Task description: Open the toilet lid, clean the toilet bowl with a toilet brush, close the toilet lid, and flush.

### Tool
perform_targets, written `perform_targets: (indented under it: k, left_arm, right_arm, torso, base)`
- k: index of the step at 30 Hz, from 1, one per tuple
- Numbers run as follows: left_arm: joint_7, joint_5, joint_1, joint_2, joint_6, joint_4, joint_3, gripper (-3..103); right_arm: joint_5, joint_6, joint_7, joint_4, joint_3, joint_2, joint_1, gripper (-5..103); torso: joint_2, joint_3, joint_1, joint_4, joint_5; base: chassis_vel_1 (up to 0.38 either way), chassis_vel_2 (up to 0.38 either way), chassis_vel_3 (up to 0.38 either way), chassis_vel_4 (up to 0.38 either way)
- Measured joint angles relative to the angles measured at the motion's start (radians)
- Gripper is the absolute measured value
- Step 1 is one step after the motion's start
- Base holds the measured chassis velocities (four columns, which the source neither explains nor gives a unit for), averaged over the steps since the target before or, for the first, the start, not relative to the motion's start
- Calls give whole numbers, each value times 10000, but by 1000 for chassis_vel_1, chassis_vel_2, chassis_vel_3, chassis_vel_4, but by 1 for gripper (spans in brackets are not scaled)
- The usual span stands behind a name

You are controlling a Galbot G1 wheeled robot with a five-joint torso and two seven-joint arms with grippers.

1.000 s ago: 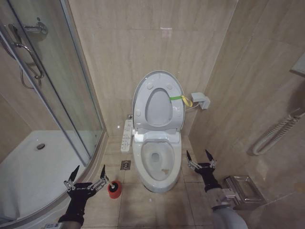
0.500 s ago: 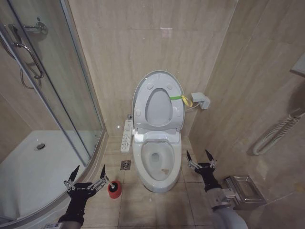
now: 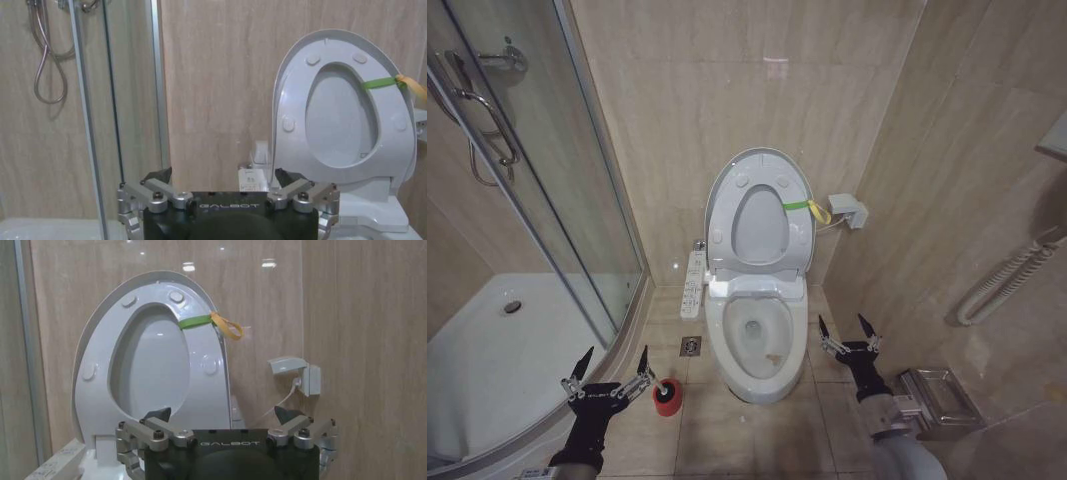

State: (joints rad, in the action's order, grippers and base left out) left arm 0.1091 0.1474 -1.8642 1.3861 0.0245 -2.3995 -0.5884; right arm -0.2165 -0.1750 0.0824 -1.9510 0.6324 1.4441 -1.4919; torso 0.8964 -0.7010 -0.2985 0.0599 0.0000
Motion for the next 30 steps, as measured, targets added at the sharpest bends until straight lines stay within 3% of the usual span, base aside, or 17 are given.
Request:
perform_targets:
  k: [30]
  left_arm:
    - [0, 0, 0, 0, 0, 0, 0, 100]
  right_arm:
    - [1, -1, -1, 2, 0, 0, 0, 100]
  torso:
    - [0, 0, 0, 0, 0]
  base:
    - [0, 0, 0, 0]
